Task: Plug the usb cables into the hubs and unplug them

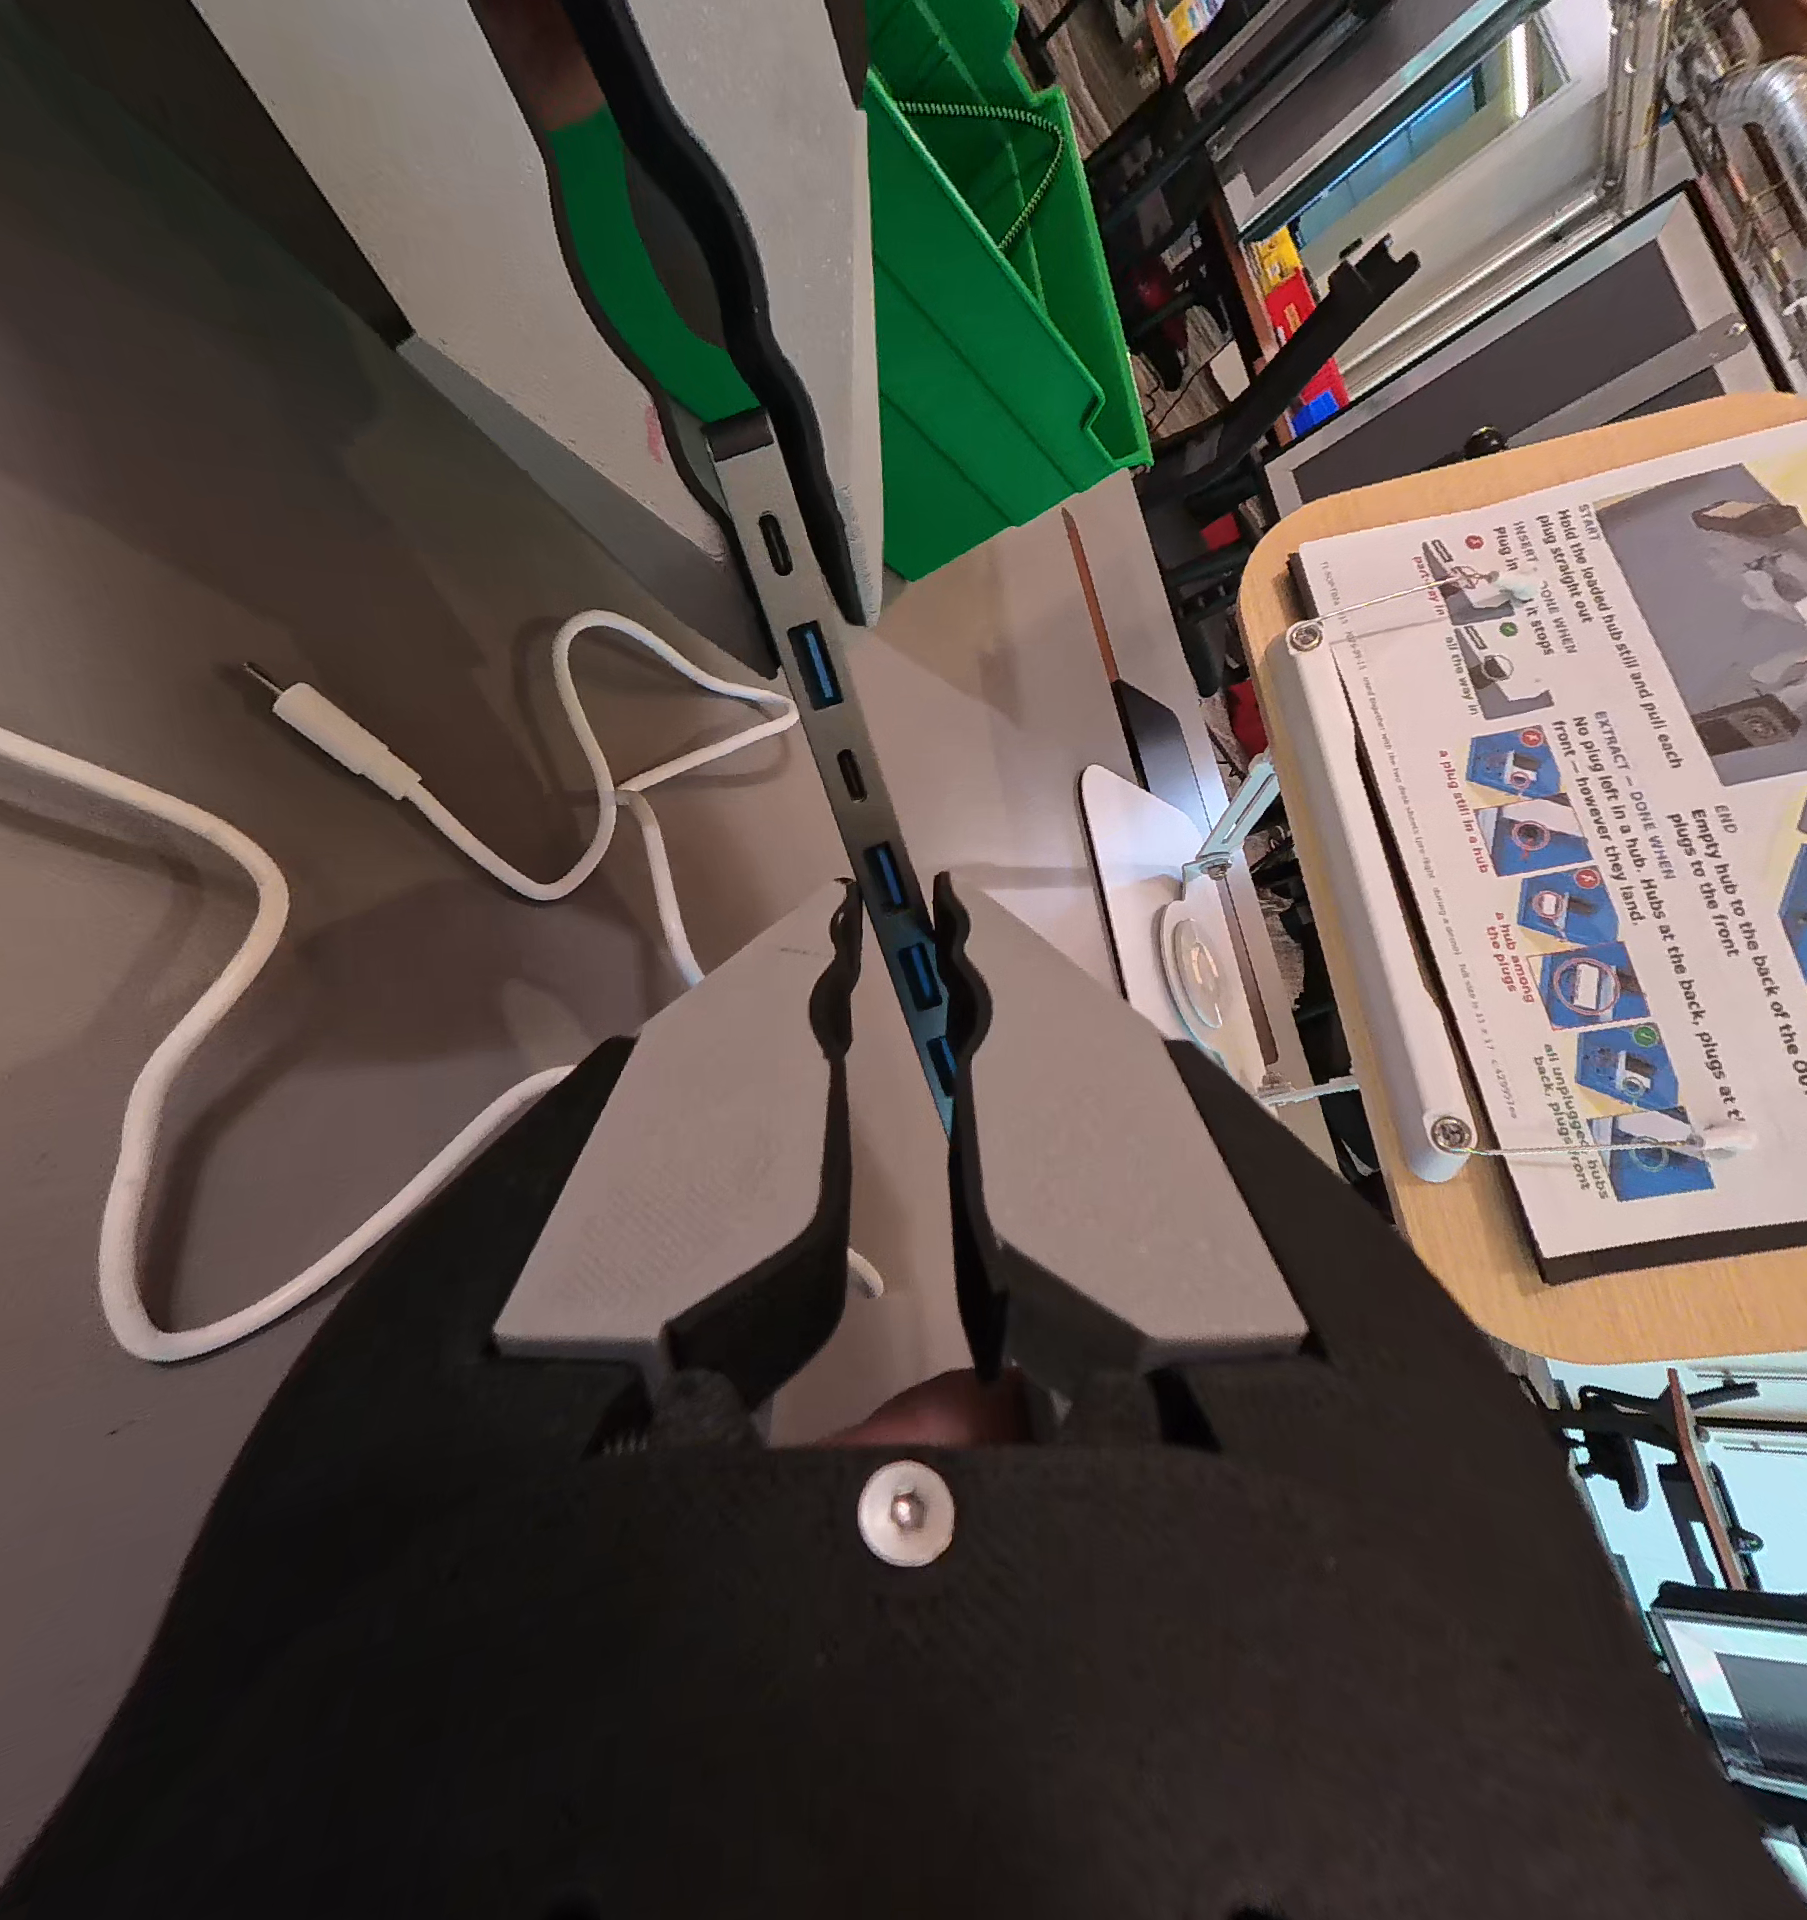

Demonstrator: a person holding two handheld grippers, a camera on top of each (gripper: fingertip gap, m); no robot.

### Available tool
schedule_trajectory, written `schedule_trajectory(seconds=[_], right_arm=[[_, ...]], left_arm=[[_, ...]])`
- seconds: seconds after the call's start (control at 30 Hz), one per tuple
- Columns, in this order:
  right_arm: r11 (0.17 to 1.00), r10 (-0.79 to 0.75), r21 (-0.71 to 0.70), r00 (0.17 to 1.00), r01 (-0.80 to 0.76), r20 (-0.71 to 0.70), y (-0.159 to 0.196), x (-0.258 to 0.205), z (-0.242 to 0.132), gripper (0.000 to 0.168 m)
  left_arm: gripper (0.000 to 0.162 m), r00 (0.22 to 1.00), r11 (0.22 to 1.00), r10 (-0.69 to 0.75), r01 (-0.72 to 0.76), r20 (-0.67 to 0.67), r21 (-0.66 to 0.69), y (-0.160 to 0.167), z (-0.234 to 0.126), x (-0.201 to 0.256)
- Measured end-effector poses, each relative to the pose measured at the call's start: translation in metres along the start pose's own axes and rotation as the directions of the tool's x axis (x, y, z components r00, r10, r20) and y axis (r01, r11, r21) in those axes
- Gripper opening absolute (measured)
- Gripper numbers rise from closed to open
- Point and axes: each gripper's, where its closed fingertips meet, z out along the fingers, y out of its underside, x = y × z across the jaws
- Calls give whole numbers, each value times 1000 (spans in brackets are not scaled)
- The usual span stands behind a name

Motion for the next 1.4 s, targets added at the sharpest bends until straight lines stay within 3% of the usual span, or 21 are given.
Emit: schedule_trajectory(seconds=[0.4, 0.6, 0.97, 1.1, 1.23, 1.4], right_arm=[[994, -77, -82, 997, 77, 1, 10, -9, 10, 9], [987, -124, -104, 992, 124, 11, 10, -15, 12, 8], [969, -197, -138, 979, 204, 58, 14, -28, 13, 8], [985, -139, -100, 990, 141, 31, 8, -21, 12, 9], [1000, -18, 7, 1000, 18, -6, -7, -8, 4, 14], [1000, -13, 23, 1000, 13, 8, -6, -9, 2, 14]], left_arm=[[13, 995, 996, 87, -85, 43, -40, 7, 4, 3], [16, 999, 999, 47, -47, 11, 20, -4, 0, 9], [11, 980, 980, 195, -194, -27, 44, -7, 0, 30], [9, 984, 983, 173, -175, -42, -47, 6, 2, 20], [7, 993, 993, 114, -113, -33, 29, -11, -8, 11], [7, 990, 990, 135, -133, -47, 44, -14, -12, 14]])
